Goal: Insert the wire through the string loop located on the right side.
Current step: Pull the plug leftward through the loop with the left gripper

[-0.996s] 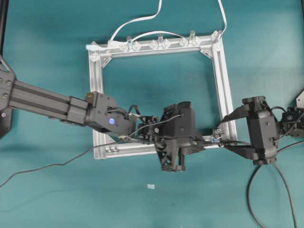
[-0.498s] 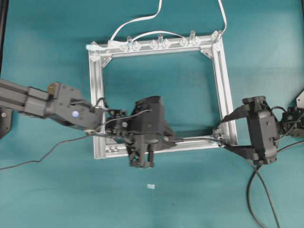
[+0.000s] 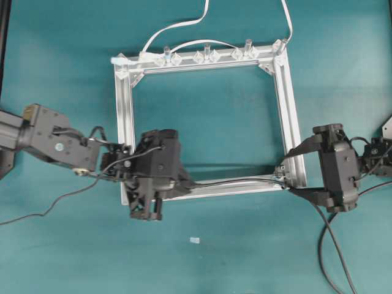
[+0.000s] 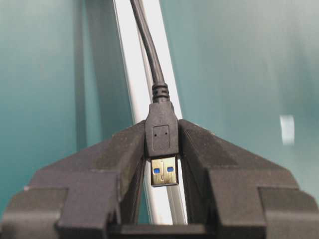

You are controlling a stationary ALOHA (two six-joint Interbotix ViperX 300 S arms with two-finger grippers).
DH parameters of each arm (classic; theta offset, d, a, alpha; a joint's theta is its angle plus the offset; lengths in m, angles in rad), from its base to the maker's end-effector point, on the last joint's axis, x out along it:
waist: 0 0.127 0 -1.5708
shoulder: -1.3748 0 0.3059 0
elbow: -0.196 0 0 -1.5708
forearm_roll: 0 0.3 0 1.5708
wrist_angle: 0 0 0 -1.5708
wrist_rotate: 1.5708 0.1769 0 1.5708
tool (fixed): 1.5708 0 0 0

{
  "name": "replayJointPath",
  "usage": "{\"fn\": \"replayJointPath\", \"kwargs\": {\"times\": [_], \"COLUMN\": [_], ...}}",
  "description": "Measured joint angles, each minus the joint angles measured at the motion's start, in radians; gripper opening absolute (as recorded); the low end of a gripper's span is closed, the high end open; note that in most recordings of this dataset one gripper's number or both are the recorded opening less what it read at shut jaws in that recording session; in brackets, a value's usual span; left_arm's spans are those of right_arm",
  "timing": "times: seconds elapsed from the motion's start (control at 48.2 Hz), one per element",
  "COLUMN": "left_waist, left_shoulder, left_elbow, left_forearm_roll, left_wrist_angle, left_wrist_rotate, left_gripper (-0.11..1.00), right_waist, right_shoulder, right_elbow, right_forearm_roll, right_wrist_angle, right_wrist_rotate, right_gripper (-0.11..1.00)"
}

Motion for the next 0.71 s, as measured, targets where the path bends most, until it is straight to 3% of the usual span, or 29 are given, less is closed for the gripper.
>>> {"fn": "replayJointPath", "kwargs": {"times": [0.519, 0.706], "left_waist": [-0.048, -0.078], "left_shoulder": [-0.219, -0.288], "left_elbow": [0.215, 0.272], "left_forearm_roll": [0.0, 0.0], "left_wrist_angle": [0.052, 0.124], "left_wrist_rotate": [-0.158, -0.187], "left_gripper": [0.21, 0.21], "right_waist": [0.0, -0.002], "right_shoulder": [-0.002, -0.002], "right_elbow": [0.0, 0.0], "right_forearm_roll": [0.0, 0.0], "right_wrist_angle": [0.012, 0.017], "right_wrist_rotate": [0.0, 0.0], "right_gripper": [0.93, 0.93]}}
